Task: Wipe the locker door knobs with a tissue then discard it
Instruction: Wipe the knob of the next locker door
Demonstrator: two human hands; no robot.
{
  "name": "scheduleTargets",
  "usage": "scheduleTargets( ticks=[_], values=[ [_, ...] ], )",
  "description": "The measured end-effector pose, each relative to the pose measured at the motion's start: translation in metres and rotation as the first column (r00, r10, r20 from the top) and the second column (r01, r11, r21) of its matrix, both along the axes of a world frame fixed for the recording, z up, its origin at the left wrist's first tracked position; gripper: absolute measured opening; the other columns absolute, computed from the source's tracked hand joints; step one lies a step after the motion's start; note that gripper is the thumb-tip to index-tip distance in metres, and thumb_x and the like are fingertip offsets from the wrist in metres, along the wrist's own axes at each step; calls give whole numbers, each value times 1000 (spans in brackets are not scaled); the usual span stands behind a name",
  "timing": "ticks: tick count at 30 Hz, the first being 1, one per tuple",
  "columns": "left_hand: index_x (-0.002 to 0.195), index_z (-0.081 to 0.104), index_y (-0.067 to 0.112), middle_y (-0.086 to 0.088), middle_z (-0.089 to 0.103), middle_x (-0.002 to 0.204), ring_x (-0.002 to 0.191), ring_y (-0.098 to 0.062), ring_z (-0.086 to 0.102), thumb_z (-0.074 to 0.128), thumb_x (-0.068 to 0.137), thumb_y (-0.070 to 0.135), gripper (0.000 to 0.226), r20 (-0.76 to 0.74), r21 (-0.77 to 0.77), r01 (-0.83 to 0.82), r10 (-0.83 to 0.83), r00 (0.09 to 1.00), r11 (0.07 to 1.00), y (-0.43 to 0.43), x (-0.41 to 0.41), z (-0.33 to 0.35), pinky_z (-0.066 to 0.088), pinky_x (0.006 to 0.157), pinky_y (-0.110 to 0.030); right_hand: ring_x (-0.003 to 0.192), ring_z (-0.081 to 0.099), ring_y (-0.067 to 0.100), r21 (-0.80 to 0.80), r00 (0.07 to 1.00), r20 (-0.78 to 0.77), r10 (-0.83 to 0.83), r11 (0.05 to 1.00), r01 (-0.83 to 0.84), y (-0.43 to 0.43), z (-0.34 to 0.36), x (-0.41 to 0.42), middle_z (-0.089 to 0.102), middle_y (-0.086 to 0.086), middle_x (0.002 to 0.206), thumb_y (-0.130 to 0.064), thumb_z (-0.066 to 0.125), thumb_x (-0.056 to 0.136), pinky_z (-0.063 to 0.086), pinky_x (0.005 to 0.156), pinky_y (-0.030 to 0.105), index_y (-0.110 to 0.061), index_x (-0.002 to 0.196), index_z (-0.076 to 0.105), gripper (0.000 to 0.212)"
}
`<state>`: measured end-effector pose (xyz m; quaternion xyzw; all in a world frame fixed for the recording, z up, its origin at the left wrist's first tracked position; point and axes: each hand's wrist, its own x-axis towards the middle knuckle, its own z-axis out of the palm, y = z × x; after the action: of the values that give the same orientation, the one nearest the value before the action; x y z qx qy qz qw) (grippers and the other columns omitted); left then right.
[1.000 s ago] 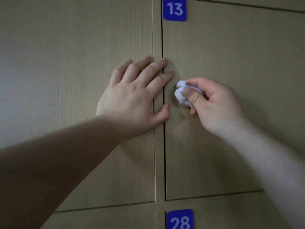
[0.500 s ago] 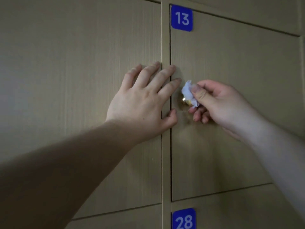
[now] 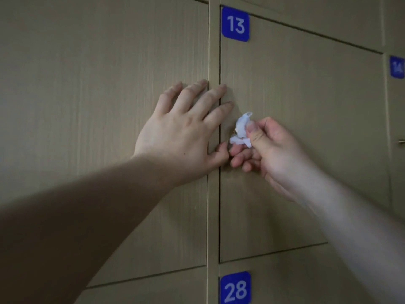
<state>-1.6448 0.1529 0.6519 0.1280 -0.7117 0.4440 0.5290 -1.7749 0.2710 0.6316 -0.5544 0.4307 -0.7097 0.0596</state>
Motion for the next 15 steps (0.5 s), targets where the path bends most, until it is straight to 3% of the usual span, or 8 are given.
scheduleTargets(
  ticks=[2,4,7,10,15],
  values=[
    [146,47,25,0,37,158,146,-27,32,42,88,61,69,6,15,-11,11,1000,1000,2,0,0,20,117,-47,42,60,12,-16,1000,-12,11,1000,-11,-2,-4,-2,66,0,55,-25,39,105,41,38,19,-14,92,43,18],
    [147,45,26,2,35,159,147,-26,30,41,88,61,70,-1,28,-25,25,1000,999,3,0,0,18,118,-46,37,55,13,22,988,-139,-68,997,72,1,0,-10,64,0,52,-25,41,105,36,35,19,-14,90,42,18],
    [148,45,27,3,35,159,147,-23,30,42,87,58,68,-21,32,-35,36,999,999,5,2,-1,19,119,-44,35,51,12,50,874,-428,-231,959,278,13,19,-27,62,-3,52,-30,52,100,33,37,16,-16,85,50,20],
    [148,45,28,4,35,159,147,-23,30,44,87,56,67,-30,50,-49,50,998,998,9,1,-2,20,119,-45,39,54,6,-1,797,-544,-262,950,312,19,38,-35,67,-7,56,-38,59,95,37,41,17,-27,82,62,17],
    [148,44,27,5,31,161,149,-23,27,43,85,55,69,-79,102,-92,100,992,991,13,-6,-12,18,120,-44,43,59,-2,-19,561,-793,-238,930,367,24,57,-31,65,-20,55,-43,61,92,45,51,18,-34,93,68,11]
  ],
)
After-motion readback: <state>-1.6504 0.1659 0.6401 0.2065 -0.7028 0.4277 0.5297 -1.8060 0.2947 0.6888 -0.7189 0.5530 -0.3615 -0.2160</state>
